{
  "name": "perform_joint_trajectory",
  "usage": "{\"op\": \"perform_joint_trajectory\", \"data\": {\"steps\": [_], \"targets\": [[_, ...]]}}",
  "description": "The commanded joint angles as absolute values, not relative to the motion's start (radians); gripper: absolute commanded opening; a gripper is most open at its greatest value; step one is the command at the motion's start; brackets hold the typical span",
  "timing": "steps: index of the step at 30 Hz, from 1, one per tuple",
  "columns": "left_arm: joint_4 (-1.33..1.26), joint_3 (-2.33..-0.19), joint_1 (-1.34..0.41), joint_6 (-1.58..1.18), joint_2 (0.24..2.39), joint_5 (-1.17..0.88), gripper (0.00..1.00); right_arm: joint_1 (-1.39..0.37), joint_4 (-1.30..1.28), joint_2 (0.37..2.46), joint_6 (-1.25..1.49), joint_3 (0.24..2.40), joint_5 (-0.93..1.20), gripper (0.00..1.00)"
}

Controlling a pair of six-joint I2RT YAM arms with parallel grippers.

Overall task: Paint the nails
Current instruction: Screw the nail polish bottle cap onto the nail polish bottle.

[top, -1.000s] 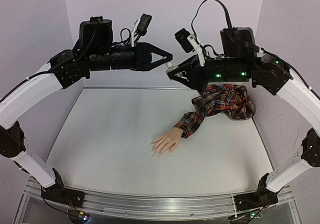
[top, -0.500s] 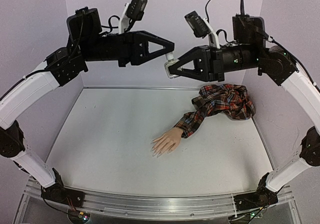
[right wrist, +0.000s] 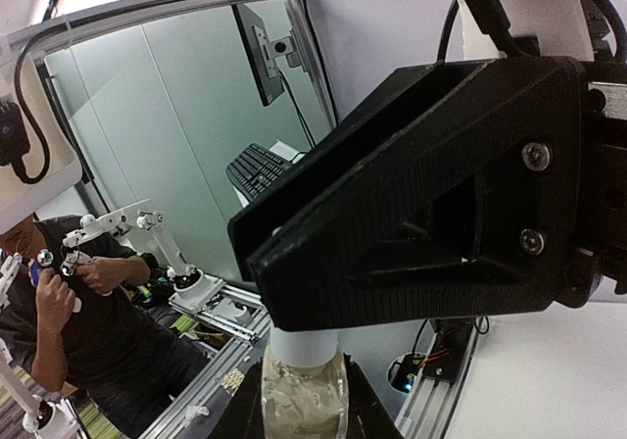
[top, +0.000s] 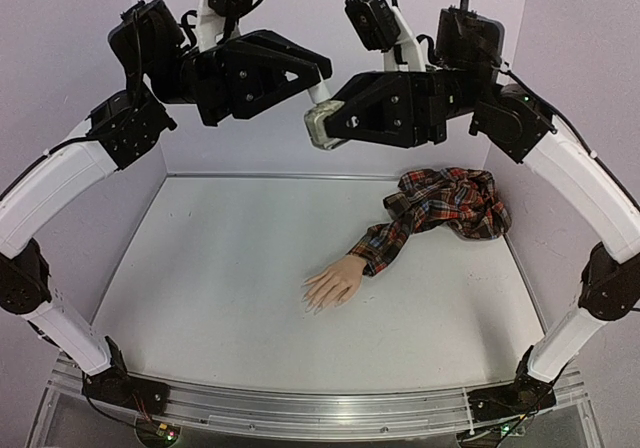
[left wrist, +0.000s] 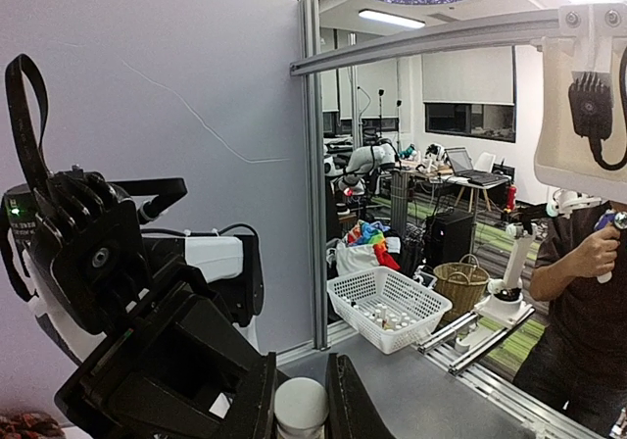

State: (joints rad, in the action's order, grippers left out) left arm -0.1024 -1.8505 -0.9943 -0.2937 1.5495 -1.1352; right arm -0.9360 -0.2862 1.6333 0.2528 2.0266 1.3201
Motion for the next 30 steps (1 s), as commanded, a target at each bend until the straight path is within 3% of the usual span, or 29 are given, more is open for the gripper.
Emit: {"op": "perform_joint_trajectory", "data": {"steps": [1, 3, 8, 11, 17, 21, 26, 30], "targets": [[0.010, -1.735, -1.049, -0.335, 1.638, -1.179, 0.01, -0.929, 0.072, 1.600, 0.261, 2.061, 1.149, 0.00], [0.022, -1.746, -1.050, -0.335, 1.637, -1.150, 0.12, -0.929, 0.071, 1.594, 0.260, 2.045, 1.149, 0.00], [0.086, -1.752, -1.047, -0.283, 1.589, -1.049, 0.53, -0.926, 0.067, 1.539, 0.233, 1.927, 1.143, 0.00], [0.117, -1.762, -1.039, -0.252, 1.559, -1.015, 0.66, -0.924, 0.063, 1.503, 0.215, 1.857, 1.123, 0.00], [0.145, -1.704, -1.036, -0.210, 1.476, -0.900, 0.78, -0.903, 0.030, 1.422, 0.160, 1.726, 1.057, 0.00], [0.124, -1.624, -1.012, -0.243, 1.415, -0.713, 0.82, -0.902, -0.100, 1.355, 0.039, 1.671, 0.943, 0.00], [0.050, -1.515, -0.989, -0.370, 1.321, -0.427, 0.84, -0.902, -0.215, 1.281, -0.076, 1.607, 0.706, 0.00], [0.041, -1.494, -0.988, -0.461, 1.281, -0.250, 0.83, -0.939, -0.284, 1.265, -0.153, 1.579, 0.373, 0.00]]}}
